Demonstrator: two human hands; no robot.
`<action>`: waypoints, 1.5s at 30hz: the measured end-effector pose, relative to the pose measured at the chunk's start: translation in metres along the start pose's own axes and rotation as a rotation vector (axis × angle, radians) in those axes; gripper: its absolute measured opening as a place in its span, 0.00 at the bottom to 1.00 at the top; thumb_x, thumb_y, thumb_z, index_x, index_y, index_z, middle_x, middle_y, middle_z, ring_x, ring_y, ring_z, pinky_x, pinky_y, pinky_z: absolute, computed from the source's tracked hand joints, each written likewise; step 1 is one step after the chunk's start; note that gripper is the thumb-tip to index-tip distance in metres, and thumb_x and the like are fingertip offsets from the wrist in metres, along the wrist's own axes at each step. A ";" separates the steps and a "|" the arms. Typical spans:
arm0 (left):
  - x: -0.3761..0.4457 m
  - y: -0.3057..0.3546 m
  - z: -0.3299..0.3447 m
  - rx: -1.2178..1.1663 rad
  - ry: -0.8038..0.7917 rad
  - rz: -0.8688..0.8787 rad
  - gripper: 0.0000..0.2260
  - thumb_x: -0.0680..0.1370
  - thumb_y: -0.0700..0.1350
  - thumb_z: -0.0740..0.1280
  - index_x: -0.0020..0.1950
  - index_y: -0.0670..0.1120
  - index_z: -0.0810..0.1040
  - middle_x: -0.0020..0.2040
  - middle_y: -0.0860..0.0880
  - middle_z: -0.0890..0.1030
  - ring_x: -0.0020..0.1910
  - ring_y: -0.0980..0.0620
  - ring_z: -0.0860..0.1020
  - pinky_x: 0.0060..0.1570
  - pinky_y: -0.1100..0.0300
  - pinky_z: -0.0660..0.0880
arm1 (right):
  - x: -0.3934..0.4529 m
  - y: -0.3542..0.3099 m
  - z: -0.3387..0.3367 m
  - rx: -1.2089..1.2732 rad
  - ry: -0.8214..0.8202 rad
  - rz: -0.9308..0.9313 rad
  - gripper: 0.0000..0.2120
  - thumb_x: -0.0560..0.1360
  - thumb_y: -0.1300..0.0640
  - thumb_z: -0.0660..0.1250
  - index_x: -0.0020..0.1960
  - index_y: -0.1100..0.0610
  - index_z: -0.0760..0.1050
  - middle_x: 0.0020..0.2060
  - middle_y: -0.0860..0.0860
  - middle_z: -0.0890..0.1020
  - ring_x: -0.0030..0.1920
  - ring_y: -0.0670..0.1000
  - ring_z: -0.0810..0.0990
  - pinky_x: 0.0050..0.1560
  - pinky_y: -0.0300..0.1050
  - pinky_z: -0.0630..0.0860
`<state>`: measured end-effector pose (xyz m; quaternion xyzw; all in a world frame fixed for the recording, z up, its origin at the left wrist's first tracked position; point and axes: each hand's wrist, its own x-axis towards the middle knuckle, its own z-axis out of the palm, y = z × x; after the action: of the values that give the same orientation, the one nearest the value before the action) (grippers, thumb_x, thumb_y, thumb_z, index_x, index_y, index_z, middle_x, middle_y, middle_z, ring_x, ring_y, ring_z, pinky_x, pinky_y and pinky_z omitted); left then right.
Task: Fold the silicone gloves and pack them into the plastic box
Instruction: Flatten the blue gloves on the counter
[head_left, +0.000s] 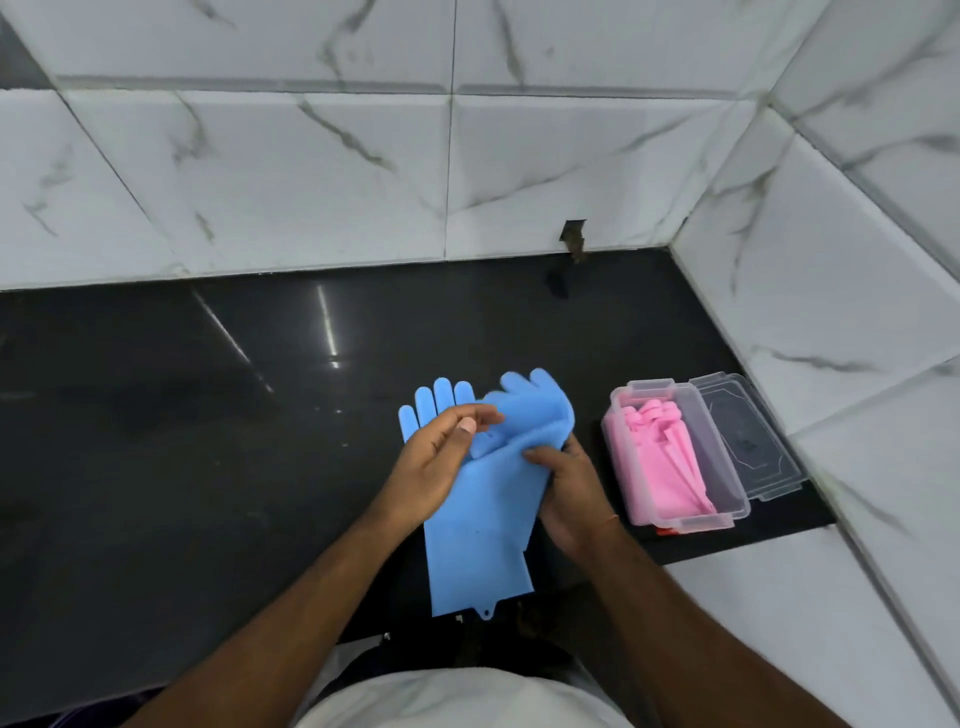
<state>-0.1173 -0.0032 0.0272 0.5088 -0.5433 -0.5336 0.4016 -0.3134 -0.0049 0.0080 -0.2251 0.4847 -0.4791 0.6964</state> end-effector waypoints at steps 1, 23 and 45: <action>0.003 -0.007 0.008 0.063 0.075 0.033 0.15 0.90 0.45 0.60 0.73 0.49 0.81 0.67 0.58 0.86 0.70 0.61 0.80 0.69 0.68 0.75 | 0.003 -0.003 -0.012 0.015 0.043 -0.002 0.27 0.76 0.70 0.66 0.74 0.57 0.76 0.67 0.63 0.83 0.65 0.65 0.83 0.60 0.59 0.83; -0.001 -0.103 0.004 1.194 -0.235 0.053 0.45 0.80 0.78 0.53 0.90 0.60 0.41 0.90 0.57 0.38 0.89 0.50 0.36 0.86 0.39 0.37 | 0.024 -0.021 -0.050 -0.826 0.220 -0.048 0.41 0.71 0.72 0.71 0.79 0.51 0.63 0.72 0.46 0.73 0.71 0.52 0.74 0.69 0.50 0.77; 0.012 -0.108 -0.003 1.147 -0.328 -0.013 0.61 0.67 0.89 0.55 0.87 0.62 0.31 0.87 0.60 0.28 0.87 0.51 0.28 0.83 0.38 0.30 | -0.021 -0.064 -0.026 -2.041 0.072 0.031 0.36 0.82 0.55 0.70 0.84 0.52 0.56 0.86 0.55 0.55 0.75 0.59 0.75 0.71 0.52 0.77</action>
<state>-0.1025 -0.0061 -0.0807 0.5587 -0.7966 -0.2291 -0.0296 -0.3670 -0.0108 0.0561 -0.6903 0.6851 0.1651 0.1636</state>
